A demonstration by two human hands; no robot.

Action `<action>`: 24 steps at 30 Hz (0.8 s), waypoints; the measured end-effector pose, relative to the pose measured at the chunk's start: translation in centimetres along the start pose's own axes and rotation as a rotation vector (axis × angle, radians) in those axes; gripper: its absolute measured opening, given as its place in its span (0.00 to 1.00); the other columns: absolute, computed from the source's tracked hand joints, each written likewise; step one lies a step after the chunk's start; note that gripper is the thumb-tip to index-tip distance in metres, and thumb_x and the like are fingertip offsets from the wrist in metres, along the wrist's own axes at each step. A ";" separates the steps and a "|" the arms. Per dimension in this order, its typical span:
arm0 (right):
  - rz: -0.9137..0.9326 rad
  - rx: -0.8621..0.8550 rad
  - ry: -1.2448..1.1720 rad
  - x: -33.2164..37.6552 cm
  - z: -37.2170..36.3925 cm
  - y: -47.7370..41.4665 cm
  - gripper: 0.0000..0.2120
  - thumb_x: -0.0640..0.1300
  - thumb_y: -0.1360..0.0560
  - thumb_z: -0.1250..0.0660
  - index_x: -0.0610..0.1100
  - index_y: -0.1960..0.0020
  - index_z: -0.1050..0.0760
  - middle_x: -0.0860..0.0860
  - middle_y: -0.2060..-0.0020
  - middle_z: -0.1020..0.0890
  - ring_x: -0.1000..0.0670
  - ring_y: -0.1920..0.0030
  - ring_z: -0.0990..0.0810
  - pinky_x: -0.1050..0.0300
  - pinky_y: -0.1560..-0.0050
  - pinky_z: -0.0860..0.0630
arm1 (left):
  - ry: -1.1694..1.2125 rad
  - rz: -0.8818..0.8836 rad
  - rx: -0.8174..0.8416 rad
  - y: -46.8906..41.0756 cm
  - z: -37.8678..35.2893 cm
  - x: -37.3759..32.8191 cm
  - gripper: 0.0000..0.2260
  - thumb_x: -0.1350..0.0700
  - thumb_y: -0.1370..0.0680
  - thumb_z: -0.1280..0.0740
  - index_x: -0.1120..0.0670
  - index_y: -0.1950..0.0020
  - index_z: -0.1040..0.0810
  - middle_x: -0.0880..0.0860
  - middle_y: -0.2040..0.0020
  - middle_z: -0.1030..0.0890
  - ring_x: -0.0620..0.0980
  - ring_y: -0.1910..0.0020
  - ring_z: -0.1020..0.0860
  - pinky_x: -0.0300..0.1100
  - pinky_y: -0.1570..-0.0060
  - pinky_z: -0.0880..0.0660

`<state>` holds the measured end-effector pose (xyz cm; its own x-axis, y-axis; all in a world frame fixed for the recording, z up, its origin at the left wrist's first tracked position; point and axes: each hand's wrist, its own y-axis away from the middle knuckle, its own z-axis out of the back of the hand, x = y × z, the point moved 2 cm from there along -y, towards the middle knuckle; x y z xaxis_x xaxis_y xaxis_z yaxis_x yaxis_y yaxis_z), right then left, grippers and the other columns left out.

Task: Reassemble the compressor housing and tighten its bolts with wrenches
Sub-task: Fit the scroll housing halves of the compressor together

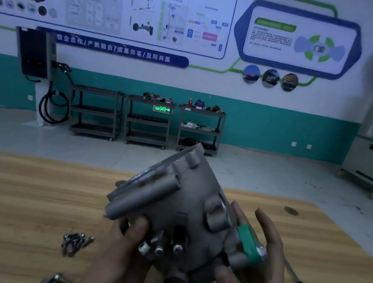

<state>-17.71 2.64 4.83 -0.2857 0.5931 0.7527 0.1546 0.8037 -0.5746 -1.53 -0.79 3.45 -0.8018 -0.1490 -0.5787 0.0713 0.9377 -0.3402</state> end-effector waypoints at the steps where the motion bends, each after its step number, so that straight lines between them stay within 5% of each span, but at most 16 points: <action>1: 0.063 0.039 -0.015 0.0 0.5 0.5 0.52 0.42 0.55 0.18 0.46 0.33 0.34 0.52 0.37 0.22 0.48 0.37 0.23 0.54 0.44 0.23 | 0.051 0.027 -0.016 -0.3 -0.7 0.2 0.40 0.51 0.61 0.15 0.58 0.51 0.19 0.60 0.56 0.17 0.54 0.60 0.16 0.46 0.67 0.20; 3: 0.096 -0.005 0.020 0.6 1.3 -0.5 0.53 0.50 0.56 0.15 0.47 0.34 0.31 0.52 0.35 0.24 0.50 0.36 0.24 0.56 0.44 0.23 | 0.099 0.139 -0.040 -0.6 -2.5 0.9 0.50 0.50 0.62 0.15 0.60 0.40 0.23 0.62 0.50 0.18 0.57 0.55 0.17 0.53 0.60 0.19; 6: 0.073 -0.038 0.000 0.5 1.1 -1.1 0.50 0.58 0.50 0.18 0.59 0.31 0.34 0.55 0.35 0.24 0.55 0.38 0.24 0.65 0.49 0.23 | 0.177 0.241 0.009 -0.8 -5.3 2.0 0.45 0.48 0.54 0.16 0.60 0.40 0.21 0.63 0.41 0.21 0.62 0.44 0.21 0.62 0.48 0.25; 10: -0.012 0.037 0.027 1.8 1.6 -3.2 0.58 0.60 0.47 0.18 0.58 0.26 0.48 0.57 0.36 0.23 0.54 0.39 0.23 0.63 0.50 0.23 | 0.236 0.234 0.065 -2.0 -7.5 4.0 0.48 0.46 0.47 0.17 0.58 0.31 0.30 0.63 0.35 0.25 0.61 0.36 0.26 0.60 0.36 0.31; 13: 0.003 0.042 0.015 2.7 2.8 -5.3 0.58 0.58 0.46 0.18 0.53 0.26 0.48 0.51 0.37 0.22 0.49 0.38 0.22 0.55 0.47 0.22 | 0.230 0.224 0.070 -3.5 -9.0 4.9 0.44 0.44 0.40 0.21 0.56 0.29 0.33 0.62 0.34 0.26 0.61 0.36 0.26 0.60 0.36 0.32; 18: 0.055 0.060 0.144 3.8 3.8 -6.9 0.58 0.62 0.46 0.20 0.60 0.25 0.51 0.49 0.26 0.37 0.45 0.28 0.35 0.33 0.33 0.35 | 0.165 0.223 0.158 -4.9 -10.2 5.8 0.27 0.37 0.33 0.32 0.53 0.41 0.19 0.58 0.38 0.21 0.55 0.38 0.24 0.53 0.35 0.30; 24: 0.029 -0.025 0.220 4.8 4.1 -9.2 0.37 0.52 0.43 0.24 0.61 0.36 0.33 0.49 0.41 0.21 0.46 0.45 0.19 0.48 0.53 0.20 | 0.060 0.379 0.168 -5.9 -9.5 6.4 0.36 0.33 0.33 0.40 0.51 0.31 0.29 0.57 0.36 0.23 0.60 0.37 0.24 0.60 0.37 0.32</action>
<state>-24.36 -2.11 12.43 -0.0675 0.6102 0.7894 0.1838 0.7853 -0.5912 -12.76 -4.33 8.79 -0.7331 0.2204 -0.6435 0.4601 0.8574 -0.2305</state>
